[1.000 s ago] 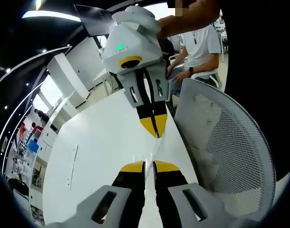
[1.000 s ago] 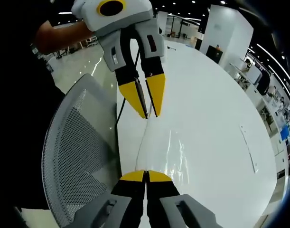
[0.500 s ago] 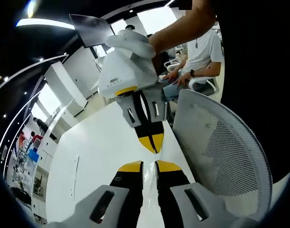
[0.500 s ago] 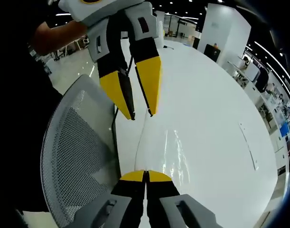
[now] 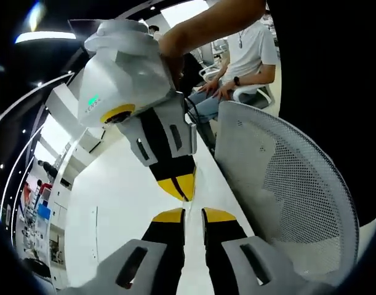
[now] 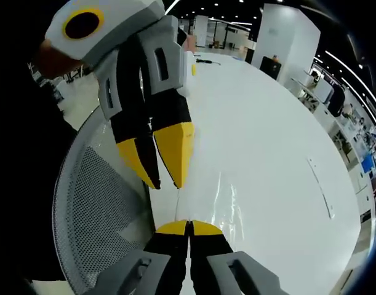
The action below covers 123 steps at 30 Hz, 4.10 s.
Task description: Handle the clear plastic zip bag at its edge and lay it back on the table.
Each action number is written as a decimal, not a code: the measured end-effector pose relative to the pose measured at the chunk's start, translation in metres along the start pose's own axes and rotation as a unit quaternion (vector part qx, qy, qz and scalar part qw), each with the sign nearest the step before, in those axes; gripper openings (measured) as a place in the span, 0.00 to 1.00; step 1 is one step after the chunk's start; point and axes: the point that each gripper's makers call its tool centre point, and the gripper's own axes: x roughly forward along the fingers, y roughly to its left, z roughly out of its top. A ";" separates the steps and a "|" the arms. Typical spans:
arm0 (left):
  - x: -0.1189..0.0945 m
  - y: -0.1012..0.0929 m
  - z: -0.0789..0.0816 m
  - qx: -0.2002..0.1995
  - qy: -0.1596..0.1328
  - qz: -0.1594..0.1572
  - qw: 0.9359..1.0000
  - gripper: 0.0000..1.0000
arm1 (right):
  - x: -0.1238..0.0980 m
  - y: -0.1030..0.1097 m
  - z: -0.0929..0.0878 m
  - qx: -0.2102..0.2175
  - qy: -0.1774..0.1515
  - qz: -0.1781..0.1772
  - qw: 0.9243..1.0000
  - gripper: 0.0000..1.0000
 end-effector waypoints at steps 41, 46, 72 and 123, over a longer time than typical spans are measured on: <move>0.011 -0.009 -0.022 -0.006 0.042 0.028 0.999 0.00 | -0.036 -0.060 0.032 0.063 -0.065 -0.144 0.986 0.00; 0.010 -0.008 -0.023 -0.015 0.040 0.035 0.998 0.00 | -0.045 -0.072 0.039 0.069 -0.085 -0.167 0.980 0.00; -0.008 0.029 -0.034 -0.018 0.050 0.107 0.993 0.00 | -0.082 -0.082 0.107 0.030 -0.171 -0.211 0.962 0.00; 0.022 0.005 -0.129 -0.116 0.094 0.103 0.983 0.00 | 0.007 -0.063 0.085 0.022 -0.149 -0.143 0.978 0.00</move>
